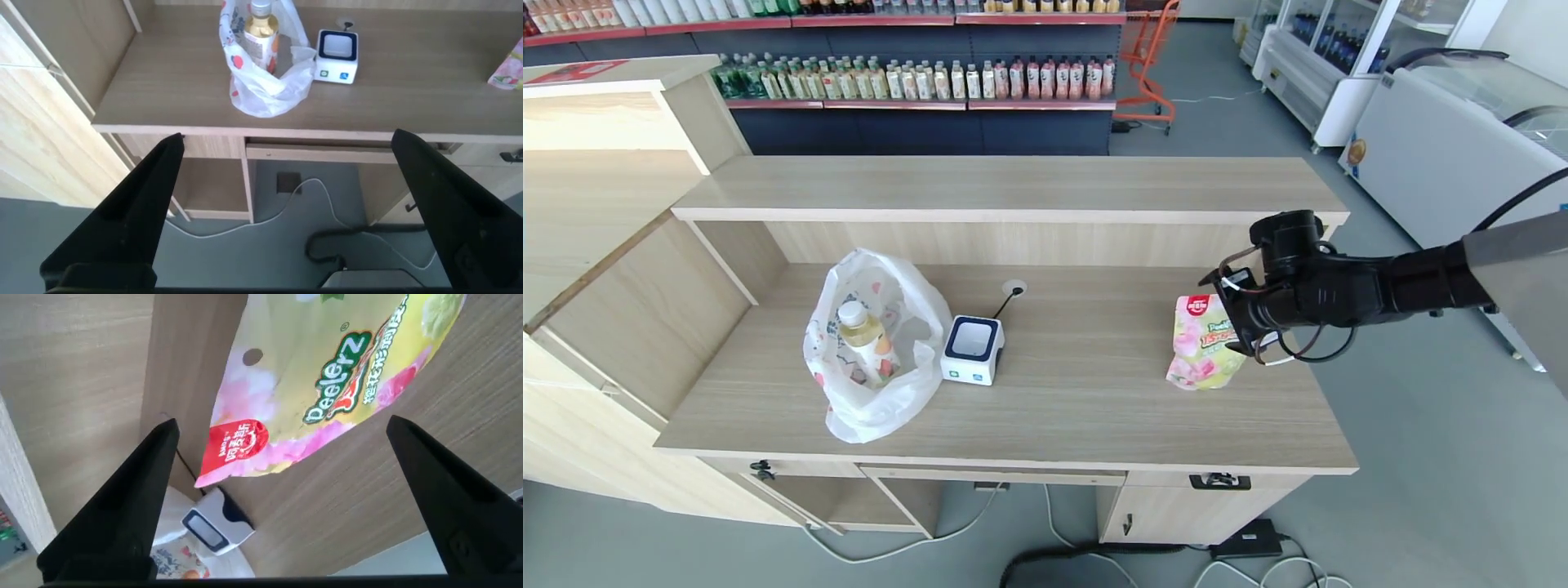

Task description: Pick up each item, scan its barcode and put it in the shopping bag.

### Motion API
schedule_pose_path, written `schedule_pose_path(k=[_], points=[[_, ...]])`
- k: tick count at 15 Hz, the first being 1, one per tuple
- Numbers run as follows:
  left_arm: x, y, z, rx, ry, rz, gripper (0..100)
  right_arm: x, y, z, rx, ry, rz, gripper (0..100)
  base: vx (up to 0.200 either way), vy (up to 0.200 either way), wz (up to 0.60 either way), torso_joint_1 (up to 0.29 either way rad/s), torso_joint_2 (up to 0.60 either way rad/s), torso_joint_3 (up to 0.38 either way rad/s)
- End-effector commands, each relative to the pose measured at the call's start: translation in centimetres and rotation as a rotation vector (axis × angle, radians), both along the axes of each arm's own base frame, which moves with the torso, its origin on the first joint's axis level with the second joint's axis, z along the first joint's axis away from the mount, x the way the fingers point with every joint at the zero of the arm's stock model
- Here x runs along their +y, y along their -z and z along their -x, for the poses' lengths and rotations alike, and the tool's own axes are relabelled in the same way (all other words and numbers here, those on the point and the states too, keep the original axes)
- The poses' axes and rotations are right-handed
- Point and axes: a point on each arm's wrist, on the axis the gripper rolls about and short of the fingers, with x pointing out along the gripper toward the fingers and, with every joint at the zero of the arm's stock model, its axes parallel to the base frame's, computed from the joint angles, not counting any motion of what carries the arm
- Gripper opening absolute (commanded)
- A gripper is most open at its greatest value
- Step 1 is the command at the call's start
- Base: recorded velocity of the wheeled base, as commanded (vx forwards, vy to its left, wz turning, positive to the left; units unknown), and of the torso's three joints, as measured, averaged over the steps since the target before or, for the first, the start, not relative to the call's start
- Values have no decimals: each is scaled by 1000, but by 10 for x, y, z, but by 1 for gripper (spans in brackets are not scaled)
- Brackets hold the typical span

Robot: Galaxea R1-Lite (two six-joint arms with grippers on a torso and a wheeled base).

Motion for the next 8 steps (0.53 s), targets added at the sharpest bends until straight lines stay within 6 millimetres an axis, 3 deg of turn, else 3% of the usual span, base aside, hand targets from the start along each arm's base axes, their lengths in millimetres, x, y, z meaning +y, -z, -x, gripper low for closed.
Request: schedule_pose_path(k=[1,8], points=[[0,0,0,-1,-1,0,100,-1,20,-10,35,11,8,100,0,0,0,0,0,0],[0,0,0,-1,-1,0,100,-19,60,-21,130,53,65,100,0,0,0,0,0,0]])
